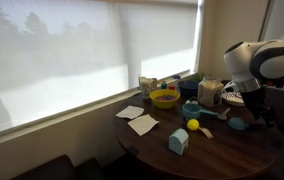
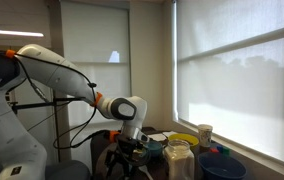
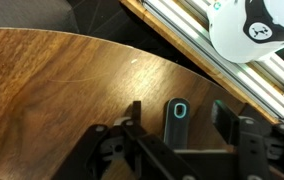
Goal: Pick up the upside down measuring spoon and put it the right way up on the table
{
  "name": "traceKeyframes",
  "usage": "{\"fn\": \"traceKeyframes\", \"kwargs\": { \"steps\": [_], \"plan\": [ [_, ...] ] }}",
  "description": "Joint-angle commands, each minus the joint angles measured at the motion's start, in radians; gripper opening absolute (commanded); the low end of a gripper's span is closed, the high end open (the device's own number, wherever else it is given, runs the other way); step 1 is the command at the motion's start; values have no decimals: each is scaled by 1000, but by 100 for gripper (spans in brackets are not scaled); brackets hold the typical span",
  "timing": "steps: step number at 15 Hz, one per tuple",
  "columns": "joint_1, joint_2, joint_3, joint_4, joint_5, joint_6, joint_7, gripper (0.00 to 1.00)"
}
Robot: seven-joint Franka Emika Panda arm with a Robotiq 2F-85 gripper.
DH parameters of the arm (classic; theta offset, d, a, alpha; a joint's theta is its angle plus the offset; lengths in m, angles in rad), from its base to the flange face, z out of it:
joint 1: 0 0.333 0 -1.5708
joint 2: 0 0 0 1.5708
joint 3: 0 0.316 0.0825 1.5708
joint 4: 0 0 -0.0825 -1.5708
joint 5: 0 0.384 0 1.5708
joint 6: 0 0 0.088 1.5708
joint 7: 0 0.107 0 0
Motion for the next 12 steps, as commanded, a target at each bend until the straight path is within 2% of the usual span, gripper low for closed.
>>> {"fn": "traceKeyframes", "kwargs": {
  "steps": [1, 2, 3, 4, 7, 8, 10, 12],
  "plan": [
    [-17, 21, -21, 4, 76, 5, -62, 99],
    [-21, 24, -28, 4, 98, 5, -72, 71],
    [-26, 25, -34, 4, 119, 5, -80, 66],
    [-33, 25, -41, 3, 139, 5, -87, 66],
    [-55, 27, -64, 5, 176, 2, -113, 45],
    [-65, 27, -74, 6, 186, 0, -119, 86],
    [-82, 29, -89, 10, 217, -7, -133, 84],
    [-97, 33, -103, 10, 253, -10, -141, 95]
  ]
}}
